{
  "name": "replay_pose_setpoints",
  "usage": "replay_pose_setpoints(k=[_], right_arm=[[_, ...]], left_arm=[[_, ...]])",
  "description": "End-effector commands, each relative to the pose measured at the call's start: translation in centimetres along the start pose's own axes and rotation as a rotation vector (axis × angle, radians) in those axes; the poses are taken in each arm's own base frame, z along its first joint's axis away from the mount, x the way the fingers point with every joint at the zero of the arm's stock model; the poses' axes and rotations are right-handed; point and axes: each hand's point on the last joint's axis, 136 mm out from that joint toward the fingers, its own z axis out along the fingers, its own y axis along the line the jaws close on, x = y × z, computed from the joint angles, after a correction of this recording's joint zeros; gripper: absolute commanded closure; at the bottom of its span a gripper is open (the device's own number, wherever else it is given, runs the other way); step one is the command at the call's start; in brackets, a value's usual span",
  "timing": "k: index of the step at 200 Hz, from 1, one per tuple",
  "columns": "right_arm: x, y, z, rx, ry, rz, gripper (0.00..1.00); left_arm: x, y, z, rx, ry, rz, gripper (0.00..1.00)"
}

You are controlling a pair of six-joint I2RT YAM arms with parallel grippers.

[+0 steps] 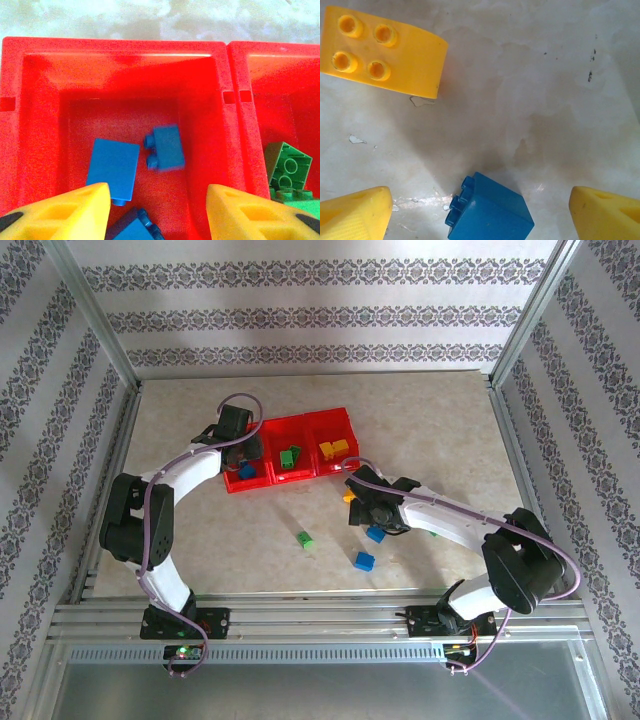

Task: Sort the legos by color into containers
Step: Place the lego in the container, then pick up the lego from the bottom-center of the table.

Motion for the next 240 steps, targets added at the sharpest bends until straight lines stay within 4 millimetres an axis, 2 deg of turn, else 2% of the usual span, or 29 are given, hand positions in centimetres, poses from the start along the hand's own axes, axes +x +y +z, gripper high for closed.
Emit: replay_pose_setpoints(k=[1,18,42,102,140,173,240], right_arm=[[1.0,-0.2,0.0,0.014,0.032,0.001,0.1],[1.3,-0.3,0.0,0.012,0.037,0.002,0.11],[1.7,-0.5,0.3,0.017,0.049,0.005,0.11],[3.1,-0.8,1.0,0.015,0.093,0.033,0.14],[4.4,-0.8,1.4,0.005,0.131,0.049,0.16],[4.8,-0.4,1.6,-0.006,0.136,0.058,0.2],[3.5,1.3,2.3,-0.017,0.101,0.041,0.22]], left_arm=[[-1.1,0.0,-0.9,0.022,-0.043,-0.024,0.46],[-1.3,-0.1,-1.6,0.031,-0.057,-0.03,0.43],[-1.7,-0.3,-2.6,0.051,-0.076,-0.04,0.35],[-2.1,-0.2,-5.4,0.081,-0.132,-0.049,0.0],[-2.1,0.2,-6.8,0.084,-0.166,-0.053,0.0],[-2.0,0.5,-7.3,0.083,-0.178,-0.057,0.0],[-1.8,0.0,-7.2,0.112,-0.173,-0.043,0.0]])
